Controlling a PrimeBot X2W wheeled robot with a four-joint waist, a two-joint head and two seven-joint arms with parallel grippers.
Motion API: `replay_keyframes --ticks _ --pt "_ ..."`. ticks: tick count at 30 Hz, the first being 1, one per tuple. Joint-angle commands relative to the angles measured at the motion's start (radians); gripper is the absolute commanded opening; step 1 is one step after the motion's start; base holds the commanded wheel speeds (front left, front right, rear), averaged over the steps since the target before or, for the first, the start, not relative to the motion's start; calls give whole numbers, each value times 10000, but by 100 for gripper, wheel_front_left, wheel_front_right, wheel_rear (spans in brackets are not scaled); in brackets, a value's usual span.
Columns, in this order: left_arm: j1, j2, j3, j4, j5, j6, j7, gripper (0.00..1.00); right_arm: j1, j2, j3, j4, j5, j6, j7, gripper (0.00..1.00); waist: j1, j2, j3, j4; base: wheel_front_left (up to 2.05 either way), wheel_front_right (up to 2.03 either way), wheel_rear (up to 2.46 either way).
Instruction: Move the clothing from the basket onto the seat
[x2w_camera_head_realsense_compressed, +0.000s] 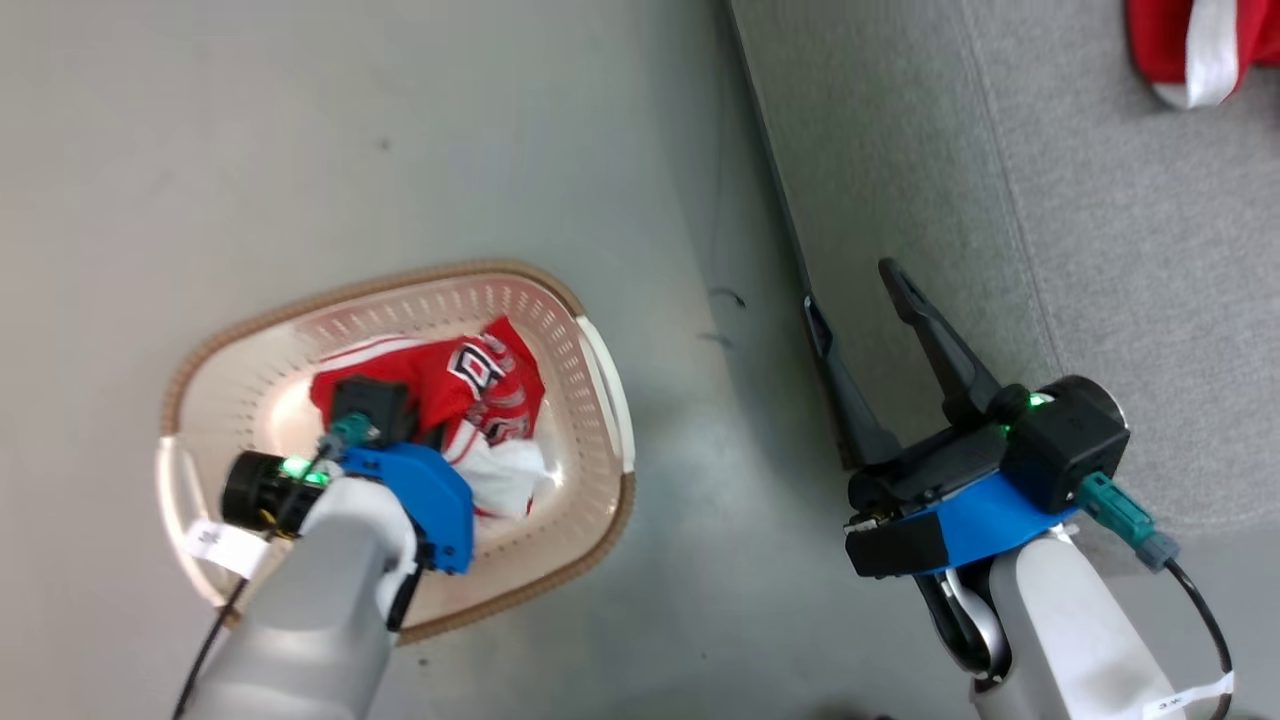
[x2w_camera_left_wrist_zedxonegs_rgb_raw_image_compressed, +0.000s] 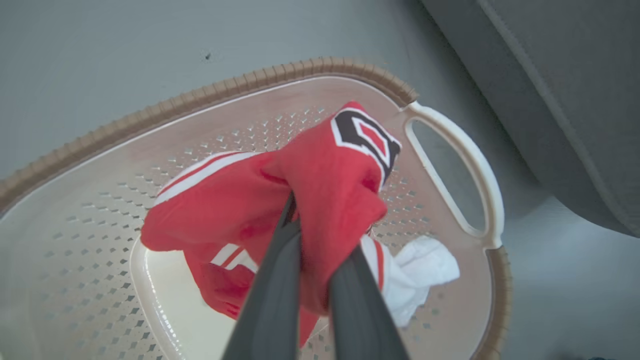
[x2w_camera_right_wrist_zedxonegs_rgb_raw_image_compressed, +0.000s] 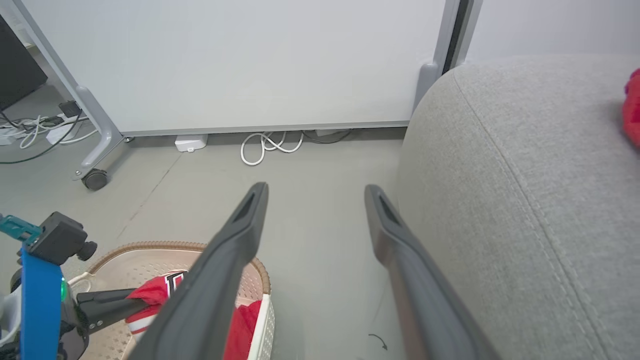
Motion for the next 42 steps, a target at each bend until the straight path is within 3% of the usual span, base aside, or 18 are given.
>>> replay_keyframes --ticks 1,10,20,42 --pt "105 -101 -98 -174 -94 -55 -62 0 130 -6 -69 43 -57 5 18 100 1 0 -934 557 0 0 0" --pt "992 -208 -1274 -2071 -804 -44 -195 0 857 -9 -311 276 -406 5 674 100 1 0 -3155 1619 0 0 0" --pt "966 -190 -1484 -3767 -1049 -46 -196 0 1631 -9 -409 242 -307 5 1167 100 1 0 -4732 2471 0 0 0" --pt "-825 -632 -2557 -4691 -1771 -46 -168 0 2548 -9 -143 91 -77 5 1711 100 1 0 -6258 3199 0 0 0"
